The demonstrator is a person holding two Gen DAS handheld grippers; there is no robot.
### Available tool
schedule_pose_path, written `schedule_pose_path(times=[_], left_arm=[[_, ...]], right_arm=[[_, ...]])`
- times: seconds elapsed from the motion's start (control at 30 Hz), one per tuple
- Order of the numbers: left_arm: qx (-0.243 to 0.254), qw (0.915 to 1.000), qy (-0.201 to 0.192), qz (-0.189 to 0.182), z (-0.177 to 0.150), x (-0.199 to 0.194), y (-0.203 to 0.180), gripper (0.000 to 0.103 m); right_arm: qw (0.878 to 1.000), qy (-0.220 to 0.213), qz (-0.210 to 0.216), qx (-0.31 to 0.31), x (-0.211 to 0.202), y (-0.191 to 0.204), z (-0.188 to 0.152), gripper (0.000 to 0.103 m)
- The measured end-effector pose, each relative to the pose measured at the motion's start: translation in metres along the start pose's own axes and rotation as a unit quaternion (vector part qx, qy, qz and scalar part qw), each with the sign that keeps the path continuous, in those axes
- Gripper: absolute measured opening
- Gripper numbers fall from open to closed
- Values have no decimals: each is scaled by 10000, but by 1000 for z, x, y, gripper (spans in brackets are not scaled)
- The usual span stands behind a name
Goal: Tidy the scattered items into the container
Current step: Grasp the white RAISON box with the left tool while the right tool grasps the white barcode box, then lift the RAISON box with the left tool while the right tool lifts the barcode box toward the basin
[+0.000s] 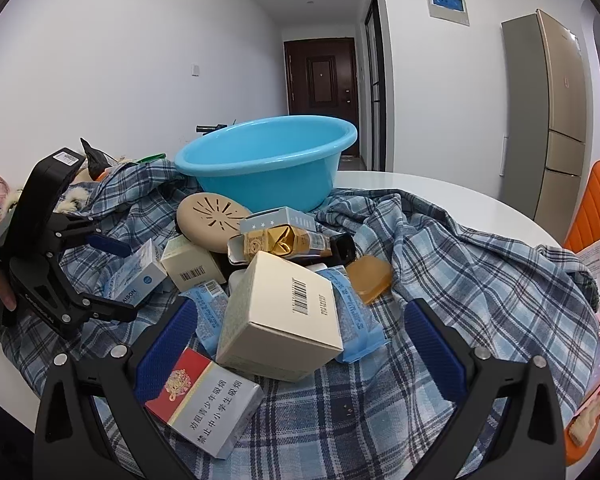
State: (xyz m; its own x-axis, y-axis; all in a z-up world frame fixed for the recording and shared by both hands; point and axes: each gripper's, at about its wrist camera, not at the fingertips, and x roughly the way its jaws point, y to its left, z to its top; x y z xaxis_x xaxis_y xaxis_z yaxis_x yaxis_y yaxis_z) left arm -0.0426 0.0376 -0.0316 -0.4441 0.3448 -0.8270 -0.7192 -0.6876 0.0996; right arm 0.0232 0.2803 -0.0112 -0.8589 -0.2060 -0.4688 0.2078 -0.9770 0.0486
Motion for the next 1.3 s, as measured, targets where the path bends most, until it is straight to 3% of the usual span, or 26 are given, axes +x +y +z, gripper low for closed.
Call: schedule_pose_path(times=[0.03, 0.07, 0.1, 0.13, 0.23, 0.37, 0.5, 0.57, 0.63, 0.97, 1.0, 1.2, 1.3], left_arm=[[21, 10000, 9, -5, 0, 1, 0, 103], [19, 10000, 36, -71, 0, 2, 1, 94], [-14, 9997, 85, -232, -1, 2, 3, 83], [-89, 9990, 177, -395, -2, 3, 6, 60], [-200, 9981, 302, -489, 0, 7, 10, 60], [-252, 9977, 377, -495, 3, 6, 10, 60], [-356, 9976, 358, -478, 2, 6, 10, 59], [-299, 9979, 348, -452, -1, 6, 8, 59], [-294, 9981, 364, -408, -2, 9, 7, 59], [-348, 9983, 338, -310, -1, 11, 7, 59], [-354, 9983, 341, -306, -1, 11, 7, 59], [-446, 9981, 331, -280, 1, 4, 5, 59], [-649, 9969, 442, 56, 1, 4, 8, 59]], right_arm=[[10000, 11, 9, 10, 0, 0, 0, 103], [10000, 25, 31, 25, 1, 0, 0, 103], [10000, 43, 70, 37, 1, 0, 0, 103], [9998, 76, 155, 40, 2, 0, 1, 103], [9991, 155, 400, 28, 4, 2, 3, 103], [9989, 267, 383, 32, 12, 3, 6, 103], [9965, 421, 600, 409, 21, -4, 7, 103], [9950, 479, 684, 540, 23, -7, 6, 99], [9948, 527, 690, 525, 25, -7, 5, 88], [9895, 762, 826, 909, 36, -14, -3, 87], [9884, 789, 865, 966, 36, -15, -4, 59], [9915, 643, 861, 731, 25, -10, 1, 60], [9910, 655, 895, 747, 25, -10, 3, 60]])
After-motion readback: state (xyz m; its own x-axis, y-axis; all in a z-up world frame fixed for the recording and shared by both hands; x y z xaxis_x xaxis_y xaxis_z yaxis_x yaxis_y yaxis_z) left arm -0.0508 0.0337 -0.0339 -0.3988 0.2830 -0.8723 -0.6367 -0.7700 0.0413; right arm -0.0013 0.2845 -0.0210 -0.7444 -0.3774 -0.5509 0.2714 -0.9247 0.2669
